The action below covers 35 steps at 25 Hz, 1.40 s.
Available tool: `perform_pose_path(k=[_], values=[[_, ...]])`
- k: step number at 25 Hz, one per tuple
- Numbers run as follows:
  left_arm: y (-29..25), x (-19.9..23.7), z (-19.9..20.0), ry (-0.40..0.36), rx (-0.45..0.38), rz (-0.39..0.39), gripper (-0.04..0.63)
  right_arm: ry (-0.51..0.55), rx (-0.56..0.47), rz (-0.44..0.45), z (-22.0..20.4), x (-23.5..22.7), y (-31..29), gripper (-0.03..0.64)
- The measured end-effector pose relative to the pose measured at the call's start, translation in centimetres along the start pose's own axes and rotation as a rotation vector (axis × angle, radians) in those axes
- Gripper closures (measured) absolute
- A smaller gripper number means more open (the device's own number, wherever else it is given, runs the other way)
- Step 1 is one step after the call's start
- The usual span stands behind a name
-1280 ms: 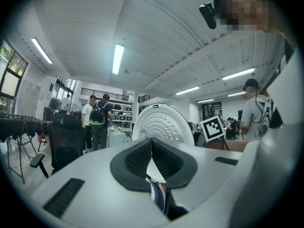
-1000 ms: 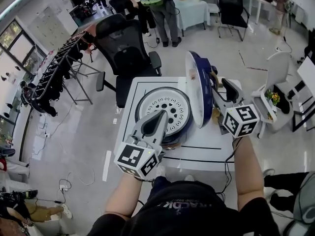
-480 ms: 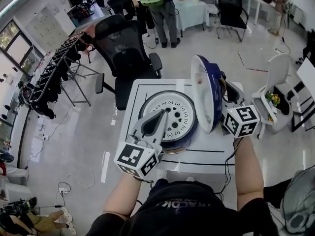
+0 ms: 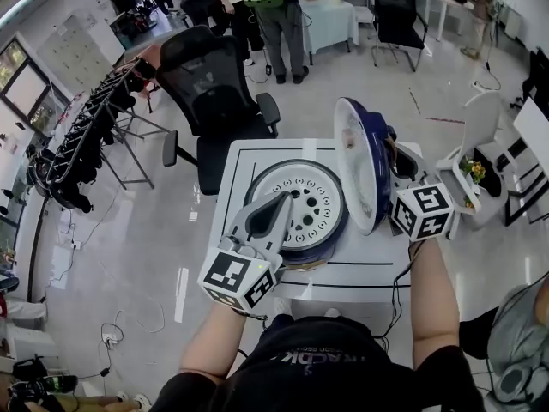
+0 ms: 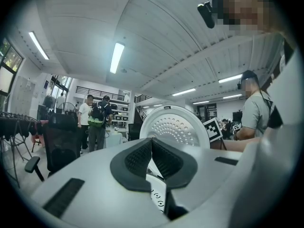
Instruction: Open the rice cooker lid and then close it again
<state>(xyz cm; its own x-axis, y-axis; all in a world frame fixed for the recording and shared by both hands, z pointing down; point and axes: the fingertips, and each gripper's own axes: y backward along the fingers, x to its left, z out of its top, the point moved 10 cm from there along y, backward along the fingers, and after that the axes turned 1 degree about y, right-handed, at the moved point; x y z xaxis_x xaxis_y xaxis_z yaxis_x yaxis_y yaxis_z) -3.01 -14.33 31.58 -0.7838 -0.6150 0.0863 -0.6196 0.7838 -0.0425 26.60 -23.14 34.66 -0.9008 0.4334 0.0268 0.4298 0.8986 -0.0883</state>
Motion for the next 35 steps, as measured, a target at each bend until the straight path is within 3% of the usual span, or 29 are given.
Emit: perform_pose_path(k=[11, 24, 29, 35], values=[[1.9, 1.3, 1.3, -0.003, -0.049, 0.000, 0.577, 0.122, 0.048, -0.020, 1.3, 3.0, -0.8, 0.499], [3.2, 2.6, 3.4, -0.040, -0.095, -0.008, 0.577, 0.417, 0.109, -0.016, 2.8, 9.9, -3.1, 0.491], [3.1, 3.1, 4.1, -0.087, -0.098, -0.012, 0.577, 0.585, 0.154, -0.017, 2.8, 13.1, -4.0, 0.486], [2.2, 4.1, 4.6, -0.164, -0.078, -0.022, 0.578, 0.672, 0.190, -0.009, 2.0, 15.5, -5.0, 0.479]])
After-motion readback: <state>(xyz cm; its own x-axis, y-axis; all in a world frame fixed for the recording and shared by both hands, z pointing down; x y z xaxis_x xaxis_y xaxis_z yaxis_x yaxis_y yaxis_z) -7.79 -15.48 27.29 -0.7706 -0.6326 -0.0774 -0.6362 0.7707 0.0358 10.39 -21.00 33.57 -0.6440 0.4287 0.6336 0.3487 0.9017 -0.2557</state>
